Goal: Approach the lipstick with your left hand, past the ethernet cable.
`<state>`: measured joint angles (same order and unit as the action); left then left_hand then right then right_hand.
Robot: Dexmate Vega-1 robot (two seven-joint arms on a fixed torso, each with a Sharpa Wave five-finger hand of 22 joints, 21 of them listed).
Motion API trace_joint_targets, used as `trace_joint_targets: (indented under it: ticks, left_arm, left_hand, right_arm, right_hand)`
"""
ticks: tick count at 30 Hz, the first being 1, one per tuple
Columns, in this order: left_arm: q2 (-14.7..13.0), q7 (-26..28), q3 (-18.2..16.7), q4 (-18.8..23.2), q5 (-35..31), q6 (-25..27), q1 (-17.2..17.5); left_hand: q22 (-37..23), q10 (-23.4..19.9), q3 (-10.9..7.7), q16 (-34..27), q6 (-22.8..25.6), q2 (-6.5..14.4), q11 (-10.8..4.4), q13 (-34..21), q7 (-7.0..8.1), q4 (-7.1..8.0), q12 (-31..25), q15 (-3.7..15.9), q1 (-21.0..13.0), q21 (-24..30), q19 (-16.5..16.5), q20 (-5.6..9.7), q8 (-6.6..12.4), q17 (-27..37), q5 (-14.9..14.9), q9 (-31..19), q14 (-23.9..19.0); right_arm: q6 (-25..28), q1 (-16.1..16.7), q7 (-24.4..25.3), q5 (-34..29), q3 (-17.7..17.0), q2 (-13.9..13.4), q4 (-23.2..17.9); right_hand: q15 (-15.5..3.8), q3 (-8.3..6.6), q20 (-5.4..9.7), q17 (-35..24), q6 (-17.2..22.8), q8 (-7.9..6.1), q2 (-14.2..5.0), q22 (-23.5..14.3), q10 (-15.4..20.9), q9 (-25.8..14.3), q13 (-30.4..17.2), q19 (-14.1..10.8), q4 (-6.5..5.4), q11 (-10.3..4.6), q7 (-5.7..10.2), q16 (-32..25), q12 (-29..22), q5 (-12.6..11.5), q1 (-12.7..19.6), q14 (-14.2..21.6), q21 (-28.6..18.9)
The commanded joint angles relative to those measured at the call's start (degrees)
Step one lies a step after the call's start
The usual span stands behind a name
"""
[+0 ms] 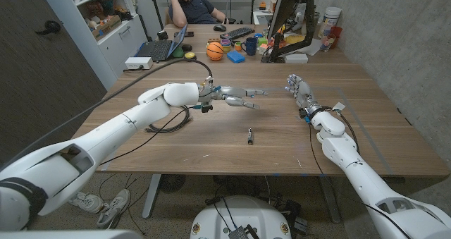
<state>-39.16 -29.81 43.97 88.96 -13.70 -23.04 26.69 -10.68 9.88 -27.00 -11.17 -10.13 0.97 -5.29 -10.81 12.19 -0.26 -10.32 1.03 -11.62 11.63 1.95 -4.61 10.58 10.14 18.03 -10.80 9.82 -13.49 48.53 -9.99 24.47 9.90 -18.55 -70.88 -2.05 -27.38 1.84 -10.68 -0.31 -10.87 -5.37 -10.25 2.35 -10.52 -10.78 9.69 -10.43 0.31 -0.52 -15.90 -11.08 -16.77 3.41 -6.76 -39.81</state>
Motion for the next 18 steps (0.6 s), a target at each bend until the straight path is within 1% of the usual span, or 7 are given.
trace_joint_targets:
  ticks: [1, 4, 6, 9, 11, 13, 18]
  left_arm:
    - [0.02, -5.86, 2.78, 2.63, -4.37, 2.52, -1.67]
    - [-0.03, -6.52, 3.14, 3.47, -5.34, 3.1, -1.68]
    - [-0.06, -6.97, 3.28, 3.91, -5.75, 3.52, -1.69]
    - [-0.03, -7.84, 3.56, 4.43, -6.26, 4.2, -1.82]
    - [-0.03, -8.13, 3.78, 4.97, -7.12, 4.76, -1.87]
    - [0.08, -8.45, 4.0, 5.04, -7.47, 4.88, -1.95]
    - [0.21, -9.3, 4.68, 5.65, -9.21, 5.56, -2.23]
  left_hand:
    - [-0.05, 11.04, 0.14, 0.0, -13.67, -0.32, 0.95, -0.16, 0.47, -0.8, 0.06, -0.96, -1.35, -0.13, 0.18, -1.22, -0.12, 0.17, 0.72, -0.3, 5.56]
    - [-0.03, 11.08, 0.27, -0.07, -14.23, -0.51, 0.99, -0.17, 0.45, -1.16, -0.03, -1.08, -1.87, -0.1, 0.02, -1.69, -0.15, 0.17, 0.98, -0.31, 5.57]
    - [-0.01, 10.94, 0.42, -0.32, -14.9, -0.81, 1.14, -0.18, 0.46, -1.78, -0.21, -1.29, -2.76, -0.01, -0.39, -2.31, -0.1, 0.17, 1.4, -0.33, 5.12]
    - [0.02, 10.56, 0.49, -0.58, -15.18, -0.96, 1.13, -0.19, 0.46, -2.22, -0.41, -1.34, -3.44, 0.13, -0.89, -2.45, 0.01, 0.17, 1.69, -0.36, 4.5]
    - [0.05, 9.54, 0.55, -0.86, -15.39, -1.14, 1.12, -0.21, 0.46, -3.03, -0.82, -1.33, -4.72, 0.23, -1.46, -2.57, 0.27, 0.18, 2.19, -0.41, 3.78]
    - [0.07, 8.77, 0.57, -0.99, -15.41, -1.16, 0.75, -0.23, 0.47, -3.58, -1.07, -1.11, -5.67, 0.27, -1.81, -2.44, 0.48, 0.18, 2.53, -0.46, 3.39]
    - [0.1, 8.64, 0.47, -0.97, -15.42, -0.99, 0.99, -0.25, 0.47, -4.31, -1.04, -1.28, -7.0, 0.25, -2.1, -2.64, 0.7, 0.18, 2.93, -0.51, 3.31]
  right_arm:
    - [-0.35, 0.43, -0.09, 0.18, -0.28, 0.04, -0.14]
    - [-0.39, 0.59, -0.19, 0.23, -0.29, -0.01, -0.27]
    - [-0.36, 0.75, -0.17, 0.29, -0.32, -0.04, -0.44]
    - [-0.4, 0.99, -0.11, 0.31, -0.38, -0.13, -0.69]
    - [-0.34, 1.16, -0.05, 0.42, -0.45, -0.15, -0.9]
    - [-0.29, 1.33, 0.01, 0.46, -0.49, -0.21, -1.11]
    - [-0.28, 1.7, 0.1, 0.53, -0.55, -0.31, -1.41]
  right_hand:
    - [-0.13, -0.02, 0.53, -0.11, 0.18, -0.05, -4.46, -0.1, 0.28, -0.3, -0.28, 0.04, -0.01, -0.47, -0.13, 0.18, -0.14, 0.02, -0.44, -0.18, 0.25]
    - [-0.14, -0.01, 0.5, -0.11, 0.15, -0.03, -4.45, -0.1, 0.29, -0.3, -0.28, 0.03, -0.01, -0.52, -0.13, 0.19, -0.14, 0.03, -0.47, -0.16, 0.28]
    - [-0.12, 0.01, 0.49, -0.11, 0.15, -0.03, -4.44, -0.1, 0.27, -0.3, -0.28, 0.02, -0.01, -0.51, -0.14, 0.19, -0.13, 0.04, -0.5, -0.12, 0.31]
    - [-0.12, 0.03, 0.51, -0.11, 0.18, -0.04, -4.43, -0.1, 0.28, -0.3, -0.28, 0.0, -0.01, -0.51, -0.15, 0.22, -0.13, 0.04, -0.52, -0.12, 0.33]
    - [-0.12, 0.04, 0.48, -0.11, 0.17, -0.04, -4.42, -0.1, 0.28, -0.3, -0.28, 0.01, -0.01, -0.54, -0.17, 0.23, -0.13, 0.05, -0.54, -0.12, 0.36]
    - [-0.13, 0.05, 0.5, -0.11, 0.18, -0.04, -4.42, -0.1, 0.33, -0.3, -0.28, -0.02, -0.01, -0.45, -0.17, 0.25, -0.15, 0.05, -0.57, -0.12, 0.38]
    - [-0.14, 0.15, 0.49, -0.13, 0.22, -0.05, -4.3, -0.1, 0.31, -0.3, -0.28, -0.03, -0.02, -0.45, -0.15, 0.27, -0.14, 0.08, -0.66, -0.08, 0.45]
